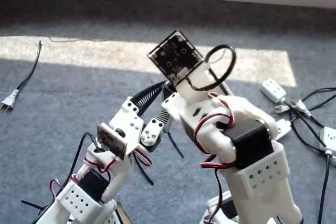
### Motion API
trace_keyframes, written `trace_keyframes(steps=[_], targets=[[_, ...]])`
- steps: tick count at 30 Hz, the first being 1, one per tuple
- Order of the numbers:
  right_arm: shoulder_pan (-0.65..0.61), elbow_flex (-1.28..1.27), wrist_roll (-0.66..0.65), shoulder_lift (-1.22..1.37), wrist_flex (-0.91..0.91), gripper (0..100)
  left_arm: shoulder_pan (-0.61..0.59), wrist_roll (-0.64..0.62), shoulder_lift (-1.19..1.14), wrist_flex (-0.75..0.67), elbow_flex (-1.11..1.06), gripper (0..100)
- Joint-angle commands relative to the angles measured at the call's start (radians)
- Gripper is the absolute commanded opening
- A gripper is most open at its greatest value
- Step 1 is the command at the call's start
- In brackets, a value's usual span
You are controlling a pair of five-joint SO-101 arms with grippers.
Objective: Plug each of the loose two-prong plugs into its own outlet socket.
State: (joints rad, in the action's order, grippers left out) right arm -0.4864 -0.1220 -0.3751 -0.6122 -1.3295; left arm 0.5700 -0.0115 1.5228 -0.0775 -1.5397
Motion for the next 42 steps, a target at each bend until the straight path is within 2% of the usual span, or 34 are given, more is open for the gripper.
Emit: trace_keyframes(steps=[1,8,14,22,30,35,38,42], targets=[[0.133,-0.022,-0.015,0.002,0.104,0.8,-0.001,-0.005,0.022,-0.021,0.065,1],[0.189,-0.131,-0.071,0.004,0.220,0.8,-0.001,-0.005,0.022,-0.021,0.065,1],[0.196,-0.087,-0.071,-0.022,0.171,0.8,0.002,-0.005,0.022,-0.021,0.058,1],[0.102,0.105,-0.069,-0.122,-0.007,0.8,0.007,-0.005,0.015,-0.018,0.054,1],[-0.054,0.113,-0.069,-0.229,-0.012,0.8,0.008,-0.005,0.013,-0.018,0.054,1],[-0.163,0.110,-0.069,-0.260,-0.005,0.8,0.054,-0.005,0.019,-0.017,0.042,1],[-0.170,0.068,-0.074,-0.240,0.027,0.8,0.062,-0.003,0.021,-0.023,0.031,1],[-0.107,-0.071,-0.075,-0.217,0.170,0.8,0.056,-0.003,0.021,-0.023,0.033,1]])
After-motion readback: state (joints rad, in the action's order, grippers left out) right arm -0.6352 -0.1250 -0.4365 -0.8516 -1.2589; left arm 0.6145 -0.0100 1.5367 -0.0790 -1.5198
